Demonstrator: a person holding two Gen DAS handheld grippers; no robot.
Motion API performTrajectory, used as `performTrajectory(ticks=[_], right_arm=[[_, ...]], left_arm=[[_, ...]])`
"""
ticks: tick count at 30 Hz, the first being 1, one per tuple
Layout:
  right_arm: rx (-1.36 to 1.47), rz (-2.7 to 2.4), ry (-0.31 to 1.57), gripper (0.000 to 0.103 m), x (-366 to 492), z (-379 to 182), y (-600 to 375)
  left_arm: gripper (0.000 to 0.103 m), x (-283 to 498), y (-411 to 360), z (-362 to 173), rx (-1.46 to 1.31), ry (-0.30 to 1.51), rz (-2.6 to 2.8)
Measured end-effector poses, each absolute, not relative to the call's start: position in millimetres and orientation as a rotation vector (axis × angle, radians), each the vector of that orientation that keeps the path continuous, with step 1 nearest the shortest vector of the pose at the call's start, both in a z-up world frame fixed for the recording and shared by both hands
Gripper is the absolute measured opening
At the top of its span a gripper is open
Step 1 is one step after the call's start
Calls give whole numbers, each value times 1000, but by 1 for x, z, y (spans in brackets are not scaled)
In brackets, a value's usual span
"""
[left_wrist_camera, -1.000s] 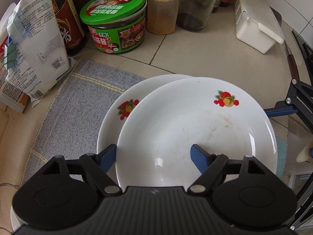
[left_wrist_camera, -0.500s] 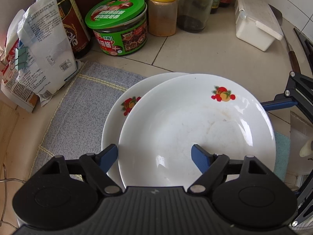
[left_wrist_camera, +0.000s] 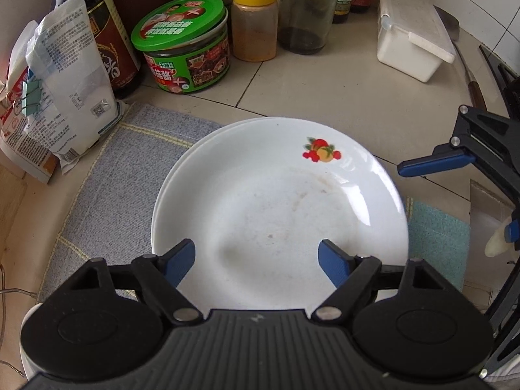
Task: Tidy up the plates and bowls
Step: 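Open the left tool to release the plate onto the stack, then move the right tool to the stained white plate by the cutting board while the left tool withdraws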
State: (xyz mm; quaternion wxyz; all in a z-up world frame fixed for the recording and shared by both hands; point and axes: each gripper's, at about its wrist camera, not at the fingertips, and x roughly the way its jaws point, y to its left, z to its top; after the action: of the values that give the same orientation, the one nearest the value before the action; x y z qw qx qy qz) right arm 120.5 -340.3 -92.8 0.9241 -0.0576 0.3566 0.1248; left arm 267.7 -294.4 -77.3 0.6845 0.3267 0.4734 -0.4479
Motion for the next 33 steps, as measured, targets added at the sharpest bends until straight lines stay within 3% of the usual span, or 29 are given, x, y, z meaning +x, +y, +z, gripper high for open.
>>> performTrajectory(ticks=[13,33], right_arm=[[-96,207,719,103,131,-87,-344],[-109,253,697,103,135,-81,-329]], left_arm=[[87,244,-273,-56,655,869,-948],[92,183,-201,-28,360,781,-717]])
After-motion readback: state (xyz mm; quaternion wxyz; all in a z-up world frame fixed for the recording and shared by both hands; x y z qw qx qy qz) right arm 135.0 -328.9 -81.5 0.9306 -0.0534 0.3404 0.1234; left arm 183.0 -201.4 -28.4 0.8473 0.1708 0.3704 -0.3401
